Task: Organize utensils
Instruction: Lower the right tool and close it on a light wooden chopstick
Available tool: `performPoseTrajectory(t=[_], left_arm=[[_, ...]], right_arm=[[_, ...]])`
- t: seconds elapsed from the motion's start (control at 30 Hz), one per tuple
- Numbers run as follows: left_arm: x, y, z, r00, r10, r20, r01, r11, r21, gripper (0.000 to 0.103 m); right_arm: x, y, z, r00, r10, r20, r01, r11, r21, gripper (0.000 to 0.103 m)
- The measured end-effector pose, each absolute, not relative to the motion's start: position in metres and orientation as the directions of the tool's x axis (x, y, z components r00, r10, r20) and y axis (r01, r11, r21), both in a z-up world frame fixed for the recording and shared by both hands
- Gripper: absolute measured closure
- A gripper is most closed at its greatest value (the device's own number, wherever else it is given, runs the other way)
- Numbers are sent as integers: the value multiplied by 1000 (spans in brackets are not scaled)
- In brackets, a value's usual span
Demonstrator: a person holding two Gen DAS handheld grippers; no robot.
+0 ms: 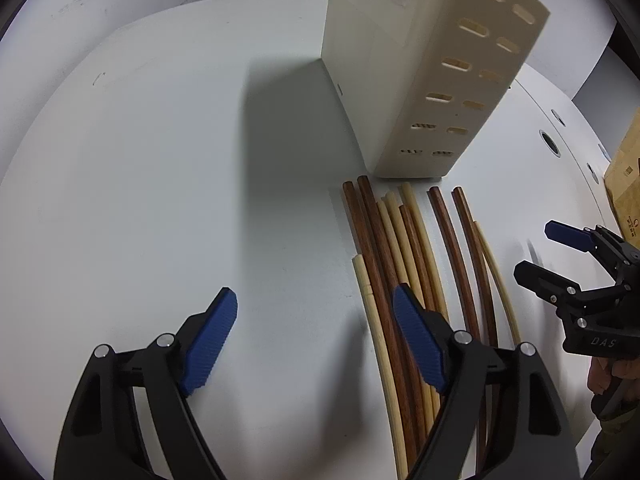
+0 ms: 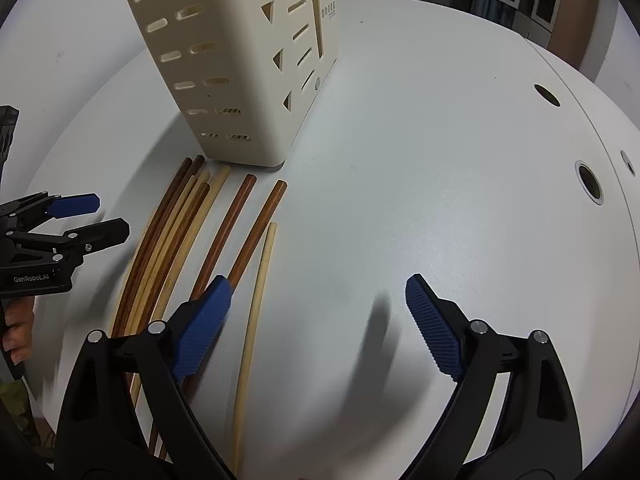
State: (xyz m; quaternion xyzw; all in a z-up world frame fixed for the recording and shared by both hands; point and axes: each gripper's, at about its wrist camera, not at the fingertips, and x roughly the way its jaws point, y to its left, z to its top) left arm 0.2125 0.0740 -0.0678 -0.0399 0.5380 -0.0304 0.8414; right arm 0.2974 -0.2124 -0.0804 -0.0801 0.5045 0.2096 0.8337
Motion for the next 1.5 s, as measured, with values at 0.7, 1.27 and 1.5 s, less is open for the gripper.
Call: performPoseTrajectory(t=[0.7,1.27,1.5], left_arm=[[230,72,-78,370,-30,-929,9,1000,-29,28],[233,56,-78,306,4,-952,21,1000,11,53],[244,46,-71,309,20,-951,57,998,40,97]], right_arm=[[301,-191,-93,361,204,-910,-457,889,18,38],[278,-181,-82,339,192,-921,-460,888,16,87],[283,-191,-83,329,241,-913,-438,896,79,98]])
